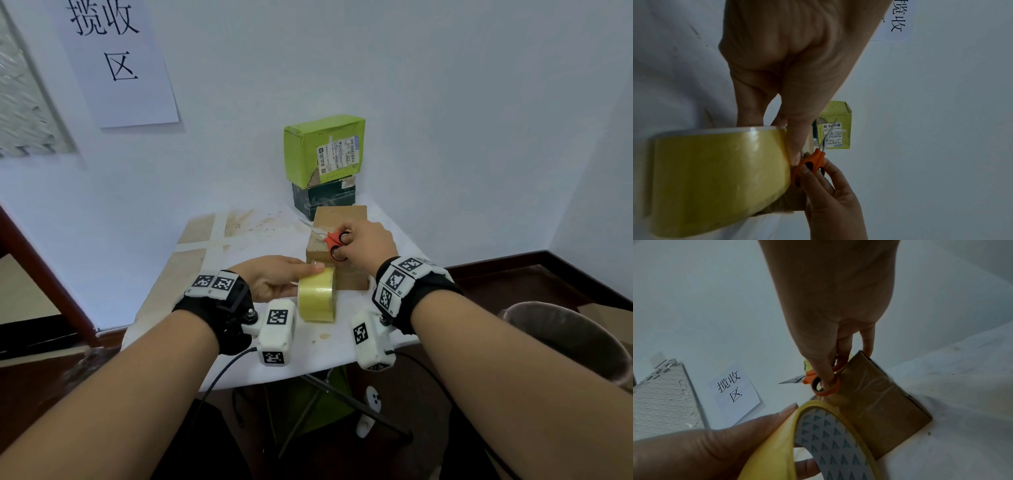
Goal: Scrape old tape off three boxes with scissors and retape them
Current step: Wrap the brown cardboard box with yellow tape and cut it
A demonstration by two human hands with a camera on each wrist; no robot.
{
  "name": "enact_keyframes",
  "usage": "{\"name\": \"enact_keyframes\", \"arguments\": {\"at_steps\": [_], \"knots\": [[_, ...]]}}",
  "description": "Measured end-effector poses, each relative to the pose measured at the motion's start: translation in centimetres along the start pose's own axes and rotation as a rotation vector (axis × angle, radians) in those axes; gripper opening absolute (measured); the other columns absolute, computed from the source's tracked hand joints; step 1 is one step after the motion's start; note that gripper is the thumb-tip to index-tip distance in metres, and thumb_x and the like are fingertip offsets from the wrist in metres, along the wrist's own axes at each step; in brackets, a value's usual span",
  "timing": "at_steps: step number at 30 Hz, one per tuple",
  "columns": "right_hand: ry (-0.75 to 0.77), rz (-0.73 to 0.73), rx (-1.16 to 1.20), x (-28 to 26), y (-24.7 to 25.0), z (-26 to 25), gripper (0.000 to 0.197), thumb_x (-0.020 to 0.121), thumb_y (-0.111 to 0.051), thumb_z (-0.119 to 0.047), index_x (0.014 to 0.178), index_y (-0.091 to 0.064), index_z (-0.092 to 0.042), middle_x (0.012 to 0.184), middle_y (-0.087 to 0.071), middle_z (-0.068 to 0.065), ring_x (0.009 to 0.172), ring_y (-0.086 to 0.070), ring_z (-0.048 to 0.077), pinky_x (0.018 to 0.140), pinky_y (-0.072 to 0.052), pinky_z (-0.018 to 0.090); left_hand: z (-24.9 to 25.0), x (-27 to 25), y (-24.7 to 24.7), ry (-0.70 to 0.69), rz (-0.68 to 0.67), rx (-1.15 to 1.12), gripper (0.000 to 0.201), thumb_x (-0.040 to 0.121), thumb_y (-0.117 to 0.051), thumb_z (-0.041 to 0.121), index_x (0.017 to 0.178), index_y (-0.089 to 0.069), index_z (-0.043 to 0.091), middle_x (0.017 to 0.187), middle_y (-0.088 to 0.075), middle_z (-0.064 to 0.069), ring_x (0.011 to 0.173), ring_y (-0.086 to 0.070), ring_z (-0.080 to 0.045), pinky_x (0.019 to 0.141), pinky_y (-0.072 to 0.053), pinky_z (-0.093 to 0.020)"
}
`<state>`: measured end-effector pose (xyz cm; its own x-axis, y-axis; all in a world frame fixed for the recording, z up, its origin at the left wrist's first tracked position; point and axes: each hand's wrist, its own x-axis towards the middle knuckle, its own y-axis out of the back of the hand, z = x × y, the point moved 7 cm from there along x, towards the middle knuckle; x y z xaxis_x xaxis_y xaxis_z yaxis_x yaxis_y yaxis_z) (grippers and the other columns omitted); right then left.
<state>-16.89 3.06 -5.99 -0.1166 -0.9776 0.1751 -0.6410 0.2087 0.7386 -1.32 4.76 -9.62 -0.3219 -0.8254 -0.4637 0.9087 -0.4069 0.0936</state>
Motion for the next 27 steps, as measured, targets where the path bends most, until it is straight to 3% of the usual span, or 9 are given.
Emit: {"name": "enact_keyframes", "arguments": {"at_steps": [7,12,15,21,25,27], "knots": [[-0.001,0.007,-0.016,-0.1,0.0,-0.1,0.031,0.077,-0.074,-0.023,0.105,-0.063,-0.03,0.102,-0.067,-0.007,0.098,-0.061,0.016,0.075,-0.044,0.024,0.6,-0.3,0.0,0.017,0.019,0.05,0.017,0.091,-0.063,0.017,0.098,-0.063,0.002,0.072,-0.073,-0.002,0.062,-0.07,-0.007,0.055,-0.056,-0.017],[-0.013,0.015,-0.003,-0.1,0.0,-0.1,0.03,0.077,-0.074,-0.021,0.103,-0.063,-0.031,0.095,-0.064,-0.008,0.097,-0.061,0.016,0.074,-0.044,0.024,0.9,-0.5,0.1,0.028,0.032,0.123,0.012,0.093,-0.061,0.017,0.088,-0.061,0.006,0.058,-0.069,0.003,0.05,-0.065,-0.002,0.047,-0.05,-0.012],[-0.012,0.016,0.001,-0.1,0.1,-0.1,0.032,0.077,-0.074,-0.021,0.105,-0.064,-0.029,0.104,-0.067,-0.005,0.099,-0.061,0.017,0.078,-0.047,0.025,1.2,-0.4,0.1,0.033,0.037,0.184,0.014,0.093,-0.061,0.019,0.086,-0.059,0.007,0.054,-0.067,0.004,0.046,-0.063,-0.001,0.044,-0.048,-0.011],[-0.01,0.017,-0.001,-0.1,0.1,0.0,0.033,0.077,-0.074,-0.021,0.107,-0.065,-0.029,0.107,-0.067,-0.004,0.1,-0.062,0.018,0.081,-0.048,0.027,-0.2,0.2,0.3,0.045,0.025,0.077,0.017,0.092,-0.061,0.022,0.09,-0.061,0.005,0.06,-0.069,0.002,0.05,-0.064,-0.003,0.045,-0.05,-0.014],[-0.006,0.013,-0.014,-0.1,0.1,-0.2,0.033,0.076,-0.074,-0.022,0.107,-0.064,-0.029,0.105,-0.068,-0.005,0.1,-0.062,0.018,0.076,-0.045,0.025,-1.3,0.5,0.1,0.051,0.006,-0.066,0.014,0.091,-0.063,0.02,0.099,-0.064,0.008,0.079,-0.07,-0.005,0.06,-0.067,-0.01,0.058,-0.058,-0.021],[-0.007,0.013,-0.018,-0.1,0.1,-0.2,0.033,0.077,-0.074,-0.023,0.107,-0.064,-0.029,0.102,-0.067,-0.006,0.098,-0.061,0.016,0.073,-0.044,0.024,-1.4,0.5,-0.2,0.055,-0.005,-0.094,0.016,0.091,-0.063,0.019,0.103,-0.064,0.009,0.078,-0.07,-0.006,0.059,-0.067,-0.012,0.059,-0.058,-0.024]]}}
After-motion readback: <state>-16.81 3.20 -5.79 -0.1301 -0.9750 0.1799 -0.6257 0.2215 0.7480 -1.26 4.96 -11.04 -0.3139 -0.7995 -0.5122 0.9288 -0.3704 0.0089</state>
